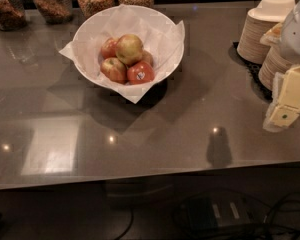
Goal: Pick apple from white bowl
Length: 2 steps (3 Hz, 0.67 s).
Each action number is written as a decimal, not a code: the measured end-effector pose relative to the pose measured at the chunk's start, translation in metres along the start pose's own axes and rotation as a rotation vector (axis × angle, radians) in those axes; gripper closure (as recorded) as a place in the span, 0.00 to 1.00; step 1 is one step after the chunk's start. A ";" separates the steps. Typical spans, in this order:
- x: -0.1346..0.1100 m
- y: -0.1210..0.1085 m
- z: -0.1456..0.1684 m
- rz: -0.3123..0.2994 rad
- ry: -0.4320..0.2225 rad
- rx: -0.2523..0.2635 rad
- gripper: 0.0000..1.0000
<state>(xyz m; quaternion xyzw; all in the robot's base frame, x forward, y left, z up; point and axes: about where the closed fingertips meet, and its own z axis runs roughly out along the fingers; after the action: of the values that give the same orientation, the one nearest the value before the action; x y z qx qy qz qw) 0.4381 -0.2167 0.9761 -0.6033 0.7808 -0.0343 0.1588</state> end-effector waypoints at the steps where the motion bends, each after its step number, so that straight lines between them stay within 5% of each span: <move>1: 0.000 0.000 0.000 0.000 0.000 0.000 0.00; 2: -0.015 -0.011 0.004 0.018 -0.070 0.024 0.00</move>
Offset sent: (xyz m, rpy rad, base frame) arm 0.0386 0.0292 0.0001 0.1658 -0.0803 -0.0106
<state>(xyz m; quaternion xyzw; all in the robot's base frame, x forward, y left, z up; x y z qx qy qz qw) 0.4531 -0.2046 0.9779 -0.5952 0.7796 -0.0213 0.1935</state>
